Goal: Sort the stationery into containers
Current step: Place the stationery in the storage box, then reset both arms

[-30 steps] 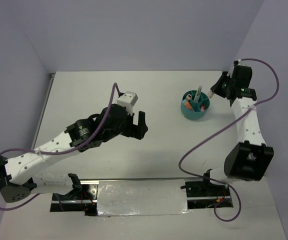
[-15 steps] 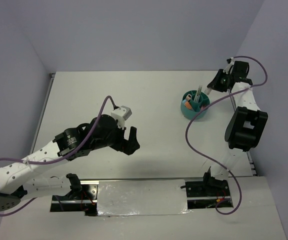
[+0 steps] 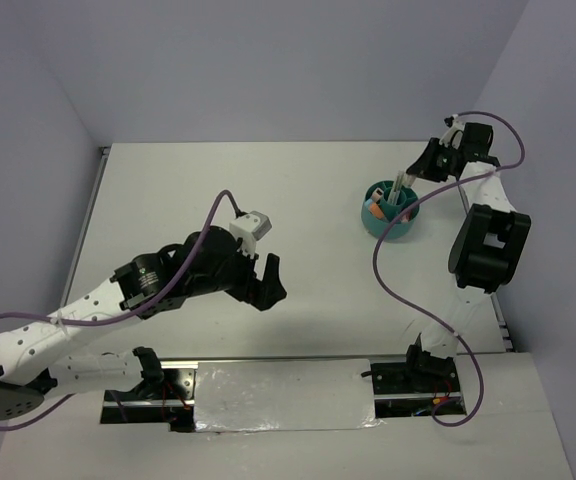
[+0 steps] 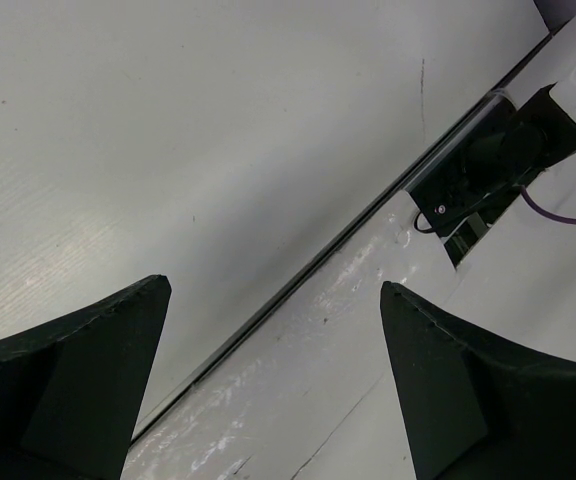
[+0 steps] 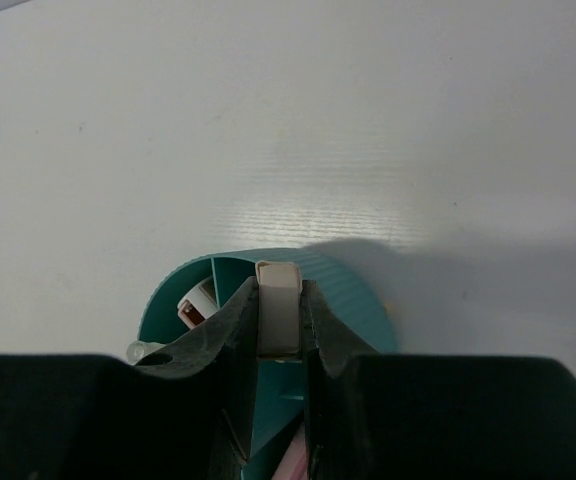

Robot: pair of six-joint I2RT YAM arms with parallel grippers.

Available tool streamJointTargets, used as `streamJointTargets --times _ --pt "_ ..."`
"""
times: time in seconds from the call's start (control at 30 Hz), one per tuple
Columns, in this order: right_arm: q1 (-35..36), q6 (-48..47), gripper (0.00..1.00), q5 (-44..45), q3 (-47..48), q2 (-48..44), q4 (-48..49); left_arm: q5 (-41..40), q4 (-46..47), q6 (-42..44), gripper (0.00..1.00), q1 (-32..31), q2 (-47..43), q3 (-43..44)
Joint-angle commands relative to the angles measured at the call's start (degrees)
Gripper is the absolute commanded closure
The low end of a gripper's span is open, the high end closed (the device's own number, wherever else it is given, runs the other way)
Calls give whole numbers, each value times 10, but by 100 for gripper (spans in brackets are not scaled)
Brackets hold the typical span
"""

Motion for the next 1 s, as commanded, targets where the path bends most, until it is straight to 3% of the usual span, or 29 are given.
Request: streamJointTargets --times 0.0,0.27,0.63,0.77,0.83,0.87,0.9,0.93,0.97 --pt "1 -15 87 -12 -4 1 26 5 24 23 1 -2 19 39" --pt "2 -11 64 -17 -18 -10 25 3 35 33 1 -2 48 51" --pt "-6 4 56 -4 -22 -54 25 -3 37 43 1 -1 62 60" --pt "-19 32 54 32 -8 -128 9 -80 -15 11 1 32 84 108" --pt "-18 35 43 66 -1 -164 -21 -117 -65 -11 1 71 117 145" --pt "-18 36 42 75 1 -183 -35 -119 -78 -31 1 118 128 160" --pt "-15 38 24 100 -2 -230 -46 -127 -88 -40 1 139 142 171" --pt "-12 42 15 115 -7 -255 -72 -141 -100 -47 1 158 146 196" --pt "-7 40 1 129 -25 -285 -82 -157 -112 -61 1 175 150 211"
